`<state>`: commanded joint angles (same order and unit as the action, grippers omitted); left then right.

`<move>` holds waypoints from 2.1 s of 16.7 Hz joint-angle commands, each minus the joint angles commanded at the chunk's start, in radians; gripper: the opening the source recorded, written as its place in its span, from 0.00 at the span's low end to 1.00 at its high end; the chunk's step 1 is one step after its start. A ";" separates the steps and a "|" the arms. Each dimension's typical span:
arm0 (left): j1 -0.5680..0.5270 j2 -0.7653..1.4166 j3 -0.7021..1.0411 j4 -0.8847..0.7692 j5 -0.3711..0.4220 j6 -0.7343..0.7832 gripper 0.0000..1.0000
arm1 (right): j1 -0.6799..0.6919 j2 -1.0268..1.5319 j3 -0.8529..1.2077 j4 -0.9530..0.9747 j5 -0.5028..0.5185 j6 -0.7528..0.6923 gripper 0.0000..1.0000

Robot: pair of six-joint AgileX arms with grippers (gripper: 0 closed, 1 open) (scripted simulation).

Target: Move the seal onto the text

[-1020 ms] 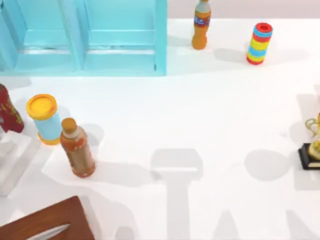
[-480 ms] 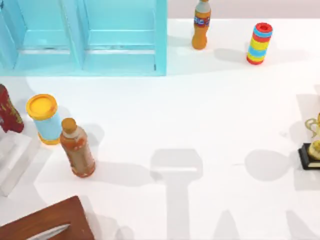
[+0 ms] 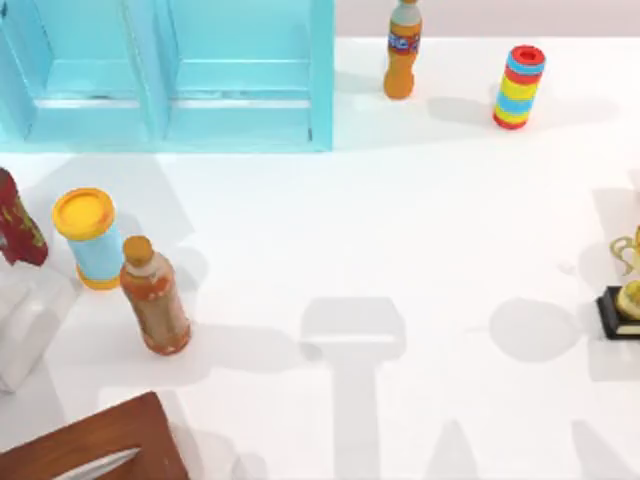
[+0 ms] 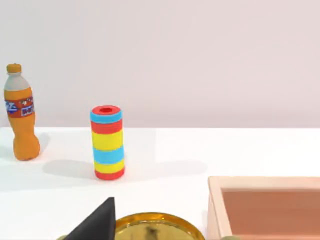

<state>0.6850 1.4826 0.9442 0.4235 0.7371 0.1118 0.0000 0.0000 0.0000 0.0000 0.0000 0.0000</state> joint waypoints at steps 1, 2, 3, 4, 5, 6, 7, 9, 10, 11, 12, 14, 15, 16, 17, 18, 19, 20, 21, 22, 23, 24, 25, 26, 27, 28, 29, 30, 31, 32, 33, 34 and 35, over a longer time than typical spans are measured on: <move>0.011 -0.029 -0.019 -0.023 0.011 0.003 0.00 | 0.000 0.000 0.000 0.000 0.000 0.000 1.00; 0.018 -0.047 -0.033 -0.039 0.018 0.004 0.00 | 0.000 0.000 0.000 0.000 0.000 0.000 1.00; 0.021 -0.054 -0.038 -0.046 0.022 0.005 0.00 | 0.000 0.000 0.000 0.000 0.000 0.000 1.00; 0.021 -0.054 -0.038 -0.046 0.022 0.005 0.00 | 0.000 0.000 0.000 0.000 0.000 0.000 1.00; 0.021 -0.054 -0.038 -0.046 0.022 0.005 0.00 | 0.000 0.000 0.000 0.000 0.000 0.000 1.00; 0.021 -0.054 -0.038 -0.046 0.022 0.005 0.00 | 0.000 0.000 0.000 0.000 0.000 0.000 1.00; 0.016 -0.048 -0.038 -0.044 0.019 0.006 0.00 | 0.000 0.000 0.000 0.000 0.000 0.000 1.00; 0.007 -0.047 -0.037 -0.044 0.017 -0.002 0.00 | 0.000 0.000 0.000 0.000 0.000 0.000 1.00; -0.011 -0.047 -0.035 -0.044 0.011 -0.017 0.00 | 0.000 0.000 0.000 0.000 0.000 0.000 1.00; -0.039 -0.046 -0.032 -0.044 0.001 -0.040 0.00 | 0.000 0.000 0.000 0.000 0.000 0.000 1.00; -0.079 -0.044 -0.028 -0.044 -0.014 -0.075 0.00 | 0.000 0.000 0.000 0.000 0.000 0.000 1.00; -0.181 -0.038 -0.016 -0.046 -0.056 -0.165 0.00 | 0.000 0.000 0.000 0.000 0.000 0.000 1.00; -0.241 -0.034 -0.008 -0.046 -0.083 -0.221 0.00 | 0.000 0.000 0.000 0.000 0.000 0.000 1.00; -0.309 -0.029 0.002 -0.048 -0.117 -0.284 0.00 | 0.000 0.000 0.000 0.000 0.000 0.000 1.00; -0.380 -0.023 0.013 -0.049 -0.156 -0.353 0.00 | 0.000 0.000 0.000 0.000 0.000 0.000 1.00; -0.455 -0.017 0.025 -0.050 -0.199 -0.426 0.00 | 0.000 0.000 0.000 0.000 0.000 0.000 1.00; -0.532 -0.011 0.038 -0.052 -0.247 -0.504 0.00 | 0.000 0.000 0.000 0.000 0.000 0.000 1.00; -0.612 -0.003 0.053 -0.054 -0.302 -0.587 0.00 | 0.000 0.000 0.000 0.000 0.000 0.000 1.00; -0.693 0.006 0.069 -0.057 -0.360 -0.672 0.00 | 0.000 0.000 0.000 0.000 0.000 0.000 1.00; -0.775 0.015 0.085 -0.060 -0.423 -0.760 0.00 | 0.000 0.000 0.000 0.000 0.000 0.000 1.00; -0.856 0.026 0.102 -0.064 -0.490 -0.851 0.00 | 0.000 0.000 0.000 0.000 0.000 0.000 1.00; -0.937 0.038 0.119 -0.070 -0.561 -0.943 0.00 | 0.000 0.000 0.000 0.000 0.000 0.000 1.00; -1.016 0.052 0.135 -0.076 -0.636 -1.036 0.00 | 0.000 0.000 0.000 0.000 0.000 0.000 1.00; -1.093 0.068 0.150 -0.084 -0.713 -1.130 0.00 | 0.000 0.000 0.000 0.000 0.000 0.000 1.00; -1.169 0.085 0.165 -0.093 -0.793 -1.224 0.00 | 0.000 0.000 0.000 0.000 0.000 0.000 1.00; -1.241 0.105 0.177 -0.103 -0.875 -1.317 0.00 | 0.000 0.000 0.000 0.000 0.000 0.000 1.00; -1.310 0.128 0.189 -0.115 -0.958 -1.409 0.00 | 0.000 0.000 0.000 0.000 0.000 0.000 1.00; -1.376 0.153 0.199 -0.129 -1.042 -1.500 0.00 | 0.000 0.000 0.000 0.000 0.000 0.000 1.00; -1.439 0.179 0.207 -0.143 -1.126 -1.590 0.00 | 0.000 0.000 0.000 0.000 0.000 0.000 1.00; -1.496 0.209 0.214 -0.160 -1.210 -1.676 0.00 | 0.000 0.000 0.000 0.000 0.000 0.000 1.00; -1.549 0.240 0.219 -0.176 -1.292 -1.760 0.00 | 0.000 0.000 0.000 0.000 0.000 0.000 1.00; -1.599 0.271 0.223 -0.193 -1.372 -1.841 0.00 | 0.000 0.000 0.000 0.000 0.000 0.000 1.00; -1.645 0.303 0.226 -0.211 -1.450 -1.919 0.00 | 0.000 0.000 0.000 0.000 0.000 0.000 1.00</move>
<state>-0.9599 1.7858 1.1699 0.2127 -0.7129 -1.8070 0.0000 0.0000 0.0000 0.0000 0.0000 0.0000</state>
